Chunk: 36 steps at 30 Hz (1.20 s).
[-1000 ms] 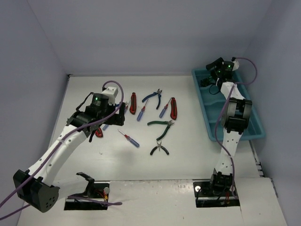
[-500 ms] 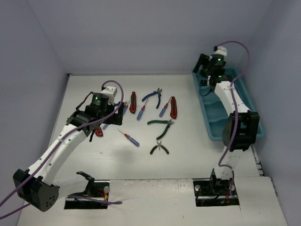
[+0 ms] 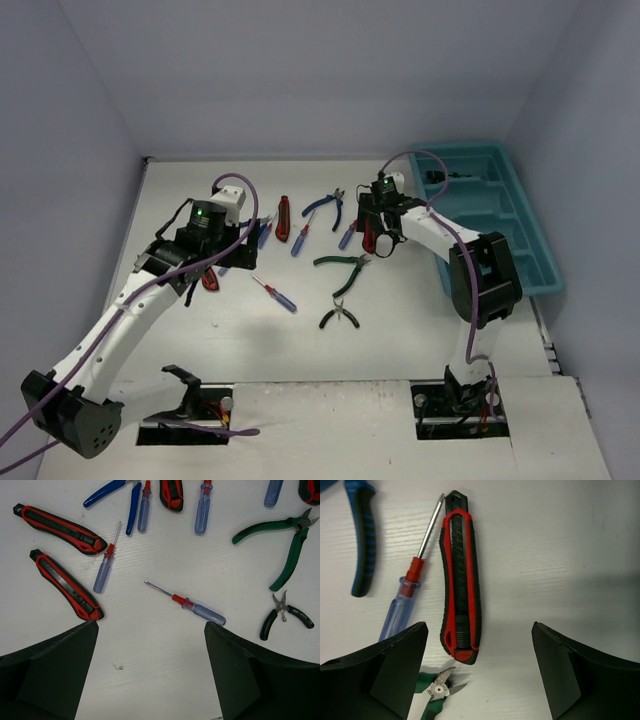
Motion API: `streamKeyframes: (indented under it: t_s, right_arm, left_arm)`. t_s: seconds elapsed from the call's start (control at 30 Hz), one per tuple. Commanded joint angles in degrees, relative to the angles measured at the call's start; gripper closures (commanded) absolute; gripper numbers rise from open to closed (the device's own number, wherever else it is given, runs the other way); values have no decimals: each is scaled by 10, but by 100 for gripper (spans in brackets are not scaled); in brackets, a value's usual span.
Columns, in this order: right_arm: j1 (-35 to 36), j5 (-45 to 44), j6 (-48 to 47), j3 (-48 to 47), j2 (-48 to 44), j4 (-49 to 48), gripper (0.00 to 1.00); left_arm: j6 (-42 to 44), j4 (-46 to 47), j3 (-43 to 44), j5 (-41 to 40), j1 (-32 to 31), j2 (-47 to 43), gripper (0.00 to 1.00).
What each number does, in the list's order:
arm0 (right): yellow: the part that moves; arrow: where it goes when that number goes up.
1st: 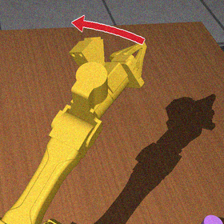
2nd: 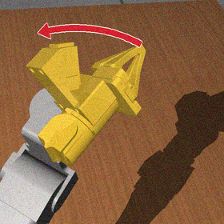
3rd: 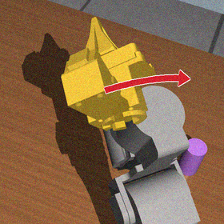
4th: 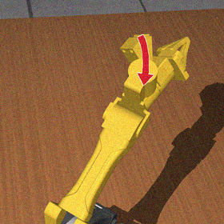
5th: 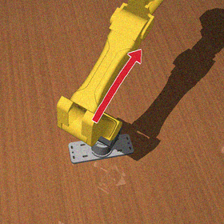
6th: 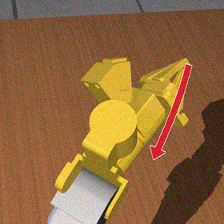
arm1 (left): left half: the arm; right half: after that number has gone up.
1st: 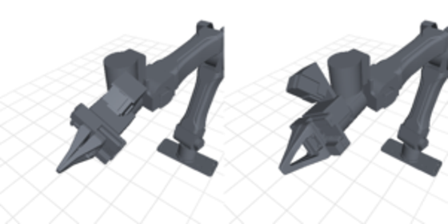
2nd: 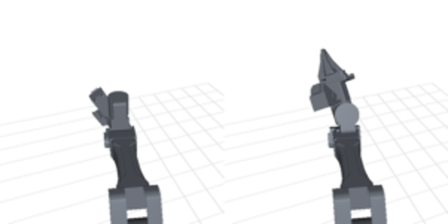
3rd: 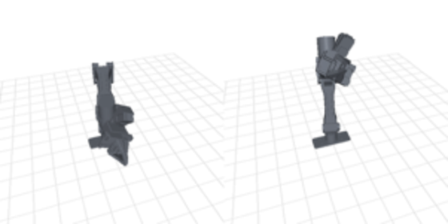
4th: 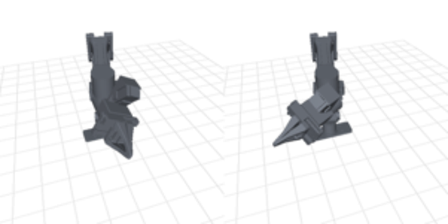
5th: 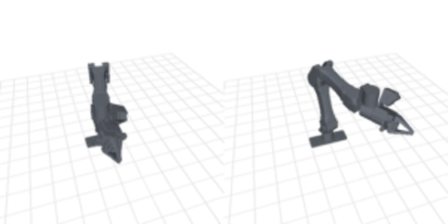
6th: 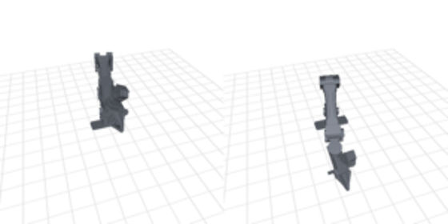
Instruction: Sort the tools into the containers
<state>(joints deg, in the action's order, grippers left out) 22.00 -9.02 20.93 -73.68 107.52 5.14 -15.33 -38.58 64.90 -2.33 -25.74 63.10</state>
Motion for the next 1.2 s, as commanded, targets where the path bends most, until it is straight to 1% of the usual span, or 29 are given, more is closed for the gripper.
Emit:
streamKeyframes:
  t_s: [0.0, 0.17, 0.3, 0.33, 0.37, 0.47, 0.63, 0.67, 0.77, 0.83, 0.97, 1.03, 1.17]
  right_arm:
    - [7, -31, 36, -49, 28, -14, 20]
    - [11, -30, 44, -86, 87, -14, 23]
    - [13, -38, 50, -109, 117, -13, 30]
    - [13, -44, 52, -110, 118, -13, 33]
    - [13, -49, 55, -110, 120, -13, 38]
    - [12, -60, 62, -108, 121, -13, 58]
    - [12, -78, 69, -107, 94, -11, 95]
    - [11, -82, 71, -108, 81, -10, 99]
    - [-1, -94, 91, -108, 32, -10, 100]
    - [-21, -103, 123, -105, -10, -11, 100]
    - [-95, -80, 208, -93, -82, -22, 100]
    - [-116, -79, 225, -91, -111, -34, 100]
    - [-155, -121, 251, -96, -132, -39, 100]
  left_arm:
    - [5, -3, 2, 6, 4, -33, 15]
    - [3, -15, -7, 3, 5, -51, 15]
    - [1, -23, -12, 0, 4, -60, 15]
    - [0, -24, -15, -1, 4, -63, 15]
    - [-1, -25, -17, -2, 4, -66, 15]
    - [-3, -27, -21, -5, 4, -71, 15]
    - [-4, -26, -19, -6, 5, -71, 15]
    - [-3, -26, -18, -6, 4, -70, 15]
    - [-3, -26, -13, -6, 4, -66, 15]
    - [-6, -26, -10, -6, 4, -65, 15]
    - [-15, -25, -8, -11, 4, -63, 15]
    - [-15, -26, -6, -11, 5, -60, 15]
    - [-16, -24, -5, -13, 4, -56, 15]
